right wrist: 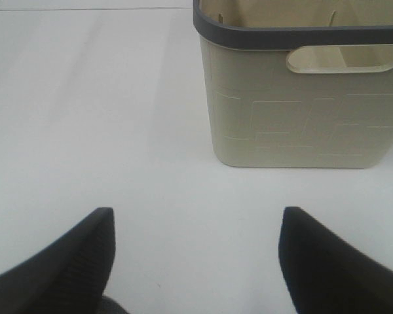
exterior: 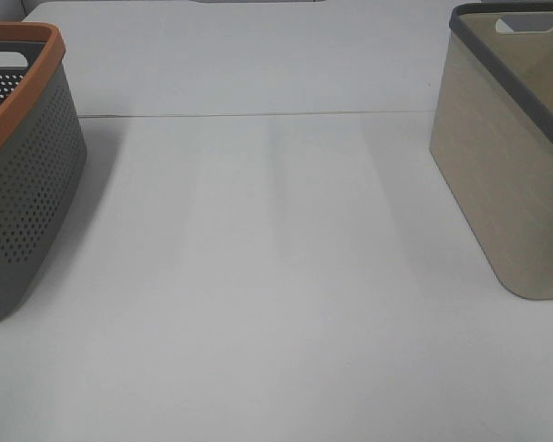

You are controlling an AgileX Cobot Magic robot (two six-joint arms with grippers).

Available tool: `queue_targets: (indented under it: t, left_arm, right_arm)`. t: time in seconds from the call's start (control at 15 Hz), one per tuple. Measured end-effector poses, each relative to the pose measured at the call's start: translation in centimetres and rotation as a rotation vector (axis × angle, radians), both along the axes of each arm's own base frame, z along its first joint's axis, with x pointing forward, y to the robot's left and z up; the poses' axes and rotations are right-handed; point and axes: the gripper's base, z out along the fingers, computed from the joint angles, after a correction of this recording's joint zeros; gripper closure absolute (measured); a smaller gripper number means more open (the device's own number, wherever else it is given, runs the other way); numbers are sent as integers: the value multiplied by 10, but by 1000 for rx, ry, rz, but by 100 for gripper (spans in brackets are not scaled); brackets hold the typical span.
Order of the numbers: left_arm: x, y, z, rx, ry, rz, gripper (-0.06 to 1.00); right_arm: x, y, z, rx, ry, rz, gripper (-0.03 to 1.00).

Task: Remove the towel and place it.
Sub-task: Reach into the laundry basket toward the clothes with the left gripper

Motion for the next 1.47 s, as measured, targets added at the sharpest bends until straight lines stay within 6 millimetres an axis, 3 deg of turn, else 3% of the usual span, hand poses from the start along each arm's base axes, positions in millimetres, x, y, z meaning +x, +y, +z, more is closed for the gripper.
queue_targets:
  t: [1.47]
  left_arm:
    - [0,0,0,0,0,0,20]
  right_arm:
    - [0,0,0,0,0,0,30]
